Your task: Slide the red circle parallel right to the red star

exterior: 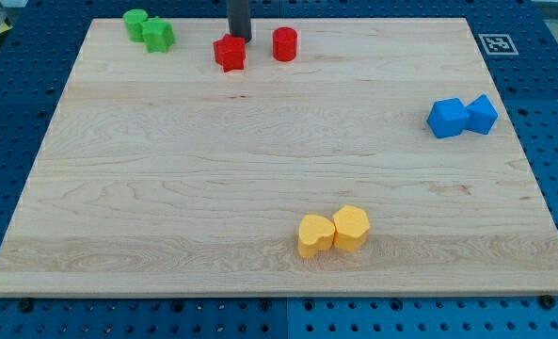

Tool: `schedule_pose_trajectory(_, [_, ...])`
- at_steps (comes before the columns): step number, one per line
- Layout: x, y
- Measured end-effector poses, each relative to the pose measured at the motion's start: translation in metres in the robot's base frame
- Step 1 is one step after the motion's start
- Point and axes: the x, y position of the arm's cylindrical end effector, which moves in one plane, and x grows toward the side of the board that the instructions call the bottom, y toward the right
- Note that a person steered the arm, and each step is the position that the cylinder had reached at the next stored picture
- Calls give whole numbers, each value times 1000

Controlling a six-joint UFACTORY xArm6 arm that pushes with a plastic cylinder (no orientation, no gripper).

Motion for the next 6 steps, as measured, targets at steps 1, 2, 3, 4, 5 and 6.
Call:
schedule_pose_trajectory(1, [-9, 22])
schedule_pose_trajectory(2, [-9, 47])
schedule_pose_trajectory(3, [-6, 72])
schedule_pose_trajectory(4, [7, 76])
schedule_pose_trajectory(5, [7, 61])
schedule_pose_trajectory(6, [8, 59])
